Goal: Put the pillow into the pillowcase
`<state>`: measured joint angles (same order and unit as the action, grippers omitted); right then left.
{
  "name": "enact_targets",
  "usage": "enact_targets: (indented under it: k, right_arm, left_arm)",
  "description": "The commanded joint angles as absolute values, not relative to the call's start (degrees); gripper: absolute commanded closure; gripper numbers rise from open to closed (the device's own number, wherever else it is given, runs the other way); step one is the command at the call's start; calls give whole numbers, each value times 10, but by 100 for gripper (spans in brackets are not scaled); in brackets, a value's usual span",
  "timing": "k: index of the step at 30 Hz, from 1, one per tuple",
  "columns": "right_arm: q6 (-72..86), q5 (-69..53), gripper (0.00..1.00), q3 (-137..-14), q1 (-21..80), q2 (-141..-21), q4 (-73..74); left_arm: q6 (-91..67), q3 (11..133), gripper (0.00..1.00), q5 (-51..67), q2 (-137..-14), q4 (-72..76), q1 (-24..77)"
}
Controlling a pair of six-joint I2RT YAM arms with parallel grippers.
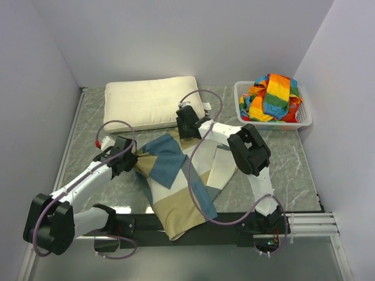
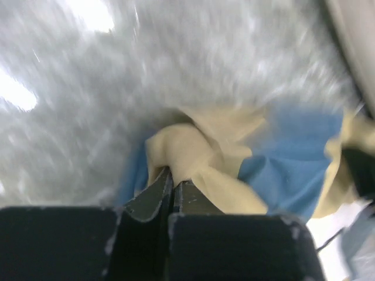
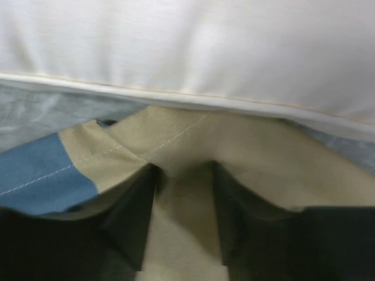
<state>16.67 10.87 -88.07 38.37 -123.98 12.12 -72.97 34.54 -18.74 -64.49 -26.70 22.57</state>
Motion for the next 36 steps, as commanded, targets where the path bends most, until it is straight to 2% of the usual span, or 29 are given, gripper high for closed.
enact_targets:
  k: [1, 4, 5, 11, 14, 16, 19, 22, 24, 28, 30, 32, 33, 35, 36]
  right_arm:
    - [185, 146, 79, -838, 353, -1202, 149]
    - [206, 158, 99, -789, 335, -1157, 142]
    - [213, 164, 100, -761, 327, -1142, 142]
    - [250, 202, 100, -656, 312, -992, 122]
    - [265, 233, 100, -626, 307, -932, 127]
    - [273, 246, 100, -604, 305, -897, 127]
    - [272, 256, 100, -596, 306, -794, 134]
    - [252, 279, 100, -621, 306, -727, 157]
    - [246, 287, 100, -647, 305, -688, 176]
    - [230, 277, 100, -685, 306, -624, 193]
    - [224, 279, 100, -711, 308, -611, 209]
    - [215, 290, 100, -727, 308, -593, 218]
    - [213, 291, 100, -736, 308, -586, 221]
    - [206, 285, 100, -744, 308, -570, 221]
    - [206, 281, 100, -751, 308, -569, 228]
  left_arm:
    - [-649, 384, 99, -137, -641, -219, 132]
    - [-626, 408, 99, -118, -641, -212, 69]
    - [-620, 416, 99, -115, -642, -210, 59]
    - [-592, 455, 99, -34, -662, -130, -12]
    - [-579, 475, 91, 4, -679, -79, -38]
    - [-565, 515, 93, 19, -696, -85, -49]
    - [-546, 552, 99, 77, -715, -65, -54]
    - [-532, 567, 99, 140, -696, -36, -54]
    - [-501, 600, 93, 160, -683, -46, -54]
    - [-437, 670, 80, 128, -632, -119, -54]
    - [-419, 698, 78, 92, -616, -142, -56]
    - [-407, 714, 78, 59, -600, -153, -56]
    - [-404, 725, 83, 52, -596, -155, -56]
    - [-404, 729, 85, 63, -589, -148, -57]
    - [-406, 734, 89, 71, -590, -147, -57]
